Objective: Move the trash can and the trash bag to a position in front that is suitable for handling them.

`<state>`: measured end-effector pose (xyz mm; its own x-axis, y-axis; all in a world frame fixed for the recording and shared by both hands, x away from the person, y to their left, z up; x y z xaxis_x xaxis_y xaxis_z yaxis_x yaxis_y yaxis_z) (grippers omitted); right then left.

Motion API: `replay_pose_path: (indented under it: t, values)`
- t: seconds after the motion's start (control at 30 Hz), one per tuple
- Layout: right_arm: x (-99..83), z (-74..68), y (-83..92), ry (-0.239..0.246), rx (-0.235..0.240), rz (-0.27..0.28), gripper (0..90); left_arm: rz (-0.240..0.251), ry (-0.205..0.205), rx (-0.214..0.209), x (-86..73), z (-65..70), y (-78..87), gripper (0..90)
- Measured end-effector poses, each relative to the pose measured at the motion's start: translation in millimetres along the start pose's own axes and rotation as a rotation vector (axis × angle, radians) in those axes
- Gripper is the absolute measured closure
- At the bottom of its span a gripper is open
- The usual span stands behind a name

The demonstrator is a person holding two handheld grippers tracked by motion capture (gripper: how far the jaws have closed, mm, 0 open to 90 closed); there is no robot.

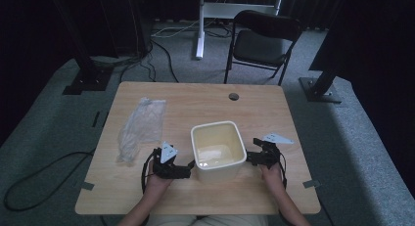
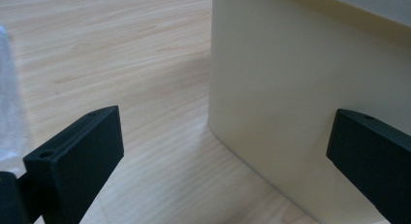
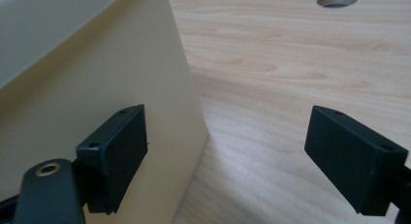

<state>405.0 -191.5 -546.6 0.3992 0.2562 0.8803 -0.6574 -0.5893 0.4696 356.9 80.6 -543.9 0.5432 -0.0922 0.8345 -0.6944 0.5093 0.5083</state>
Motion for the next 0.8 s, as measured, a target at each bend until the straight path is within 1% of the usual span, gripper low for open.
replay_pose_path:
  t: [0.1, 0.17, 0.2, 0.27, 0.33, 0.4, 0.53, 0.6, 0.7, 0.8]
  values:
    - [-4.0, -1.7, 5.2, -0.008, 0.019, -0.001, 14.6, -0.002, 0.0, -0.004, -2.9, 3.4, 1.4, 0.2]
    - [-5.4, -3.0, 8.8, 0.004, 0.023, -0.003, 14.6, -0.011, 0.006, -0.007, -5.0, 5.7, 1.9, 0.1]
    - [-6.4, -3.4, 11.2, 0.012, 0.022, -0.005, 14.6, -0.011, 0.003, -0.009, -5.6, 7.1, 2.0, 0.2]
    - [-7.6, -3.6, 14.7, 0.013, 0.025, -0.008, 14.6, -0.016, -0.01, -0.01, -7.6, 11.2, 2.5, 0.2]
    - [-9.0, -3.0, 18.3, 0.017, 0.024, -0.006, 14.6, -0.021, -0.009, -0.019, -9.1, 15.0, 2.5, 0.1]
    - [-10.9, -2.1, 21.4, 0.013, 0.027, -0.006, 14.5, -0.024, -0.01, -0.02, -10.2, 18.3, 2.6, 0.1]
    - [-16.2, -0.7, 28.7, -0.015, 0.037, -0.008, 14.6, -0.037, -0.012, -0.04, -13.1, 27.3, 3.2, 0.1]
    - [-17.9, 0.3, 32.0, -0.015, 0.042, -0.012, 14.5, -0.038, -0.019, -0.044, -14.2, 32.1, 3.2, 0.1]
    - [-19.8, 2.8, 36.6, -0.01, 0.035, -0.014, 14.6, -0.043, -0.031, -0.052, -15.2, 38.6, 2.8, 0.1]
    - [-21.2, 4.6, 39.3, -0.018, 0.033, -0.011, 14.6, -0.045, -0.038, -0.056, -16.5, 43.4, 3.6, 0.2]
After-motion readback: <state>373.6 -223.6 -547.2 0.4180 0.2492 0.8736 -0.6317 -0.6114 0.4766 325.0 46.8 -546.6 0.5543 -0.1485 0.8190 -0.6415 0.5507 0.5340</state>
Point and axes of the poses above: each handheld gripper's, and its own axes: y roughly backward along the jaws, x roughly out of its top, z roughly to its right, the point moved 8 cm from there along -y, roughly forward along the jaws, and after that the axes turned 12 degrees about y, right-handed, at the moved point
